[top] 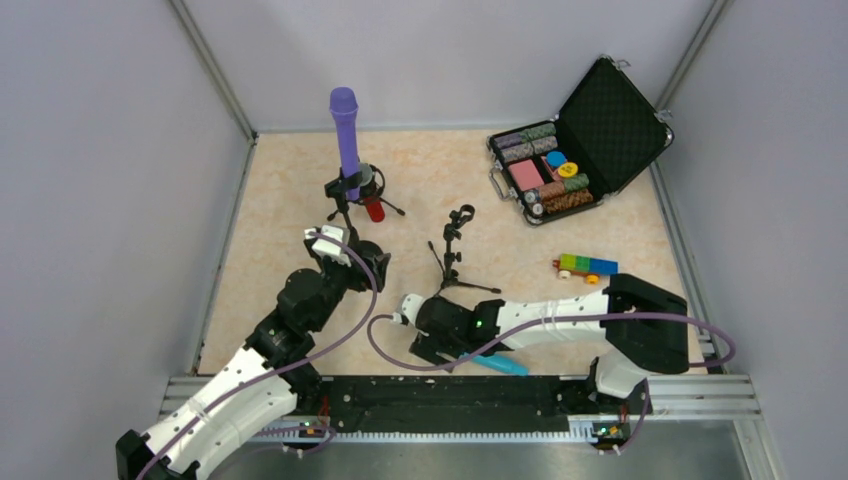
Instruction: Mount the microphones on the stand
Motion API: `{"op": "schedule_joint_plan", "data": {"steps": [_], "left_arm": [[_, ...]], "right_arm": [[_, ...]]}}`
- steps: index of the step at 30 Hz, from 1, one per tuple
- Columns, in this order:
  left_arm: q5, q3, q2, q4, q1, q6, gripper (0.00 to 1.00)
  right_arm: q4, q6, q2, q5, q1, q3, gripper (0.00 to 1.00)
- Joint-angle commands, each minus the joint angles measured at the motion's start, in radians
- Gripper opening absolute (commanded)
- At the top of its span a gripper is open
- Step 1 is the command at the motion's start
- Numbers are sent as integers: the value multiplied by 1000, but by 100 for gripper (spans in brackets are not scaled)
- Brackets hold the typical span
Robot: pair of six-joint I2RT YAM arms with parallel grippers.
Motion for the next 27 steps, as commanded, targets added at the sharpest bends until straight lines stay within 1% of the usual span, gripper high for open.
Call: {"op": "schedule_joint_plan", "data": {"steps": [1,5,10,15,17,22,23,25,27], "left_arm": [[-15,-6,-22,21,-1,14,99],[-18,-5,-26,20,0,16,99],[-23,2,-28,12,0,26,99],[-25,13,-30,10,0,29,99],[-25,19,-30,7,1,28,99],[-27,30,-39,-10,0,28,99],[-28,30,-40,-12,0,28,99],[-32,30,-46,-17,-1,29,99],[-35,29,-49,-20,0,30,99]], "right_arm": [[-30,31,-72,30,11,-16,82],[-57,39,-84,-2,11,-34,77],[-58,45,-90,-55,10,-63,60],[-58,35,-45,-93,12,-64,51],[-58,28,-21,-110,11,-55,43],[-53,14,4,-142,12,-30,19],[-52,10,2,-142,12,-25,11],[-48,-2,-8,-140,12,-21,0],[-34,-24,-27,-168,12,-19,0]]}}
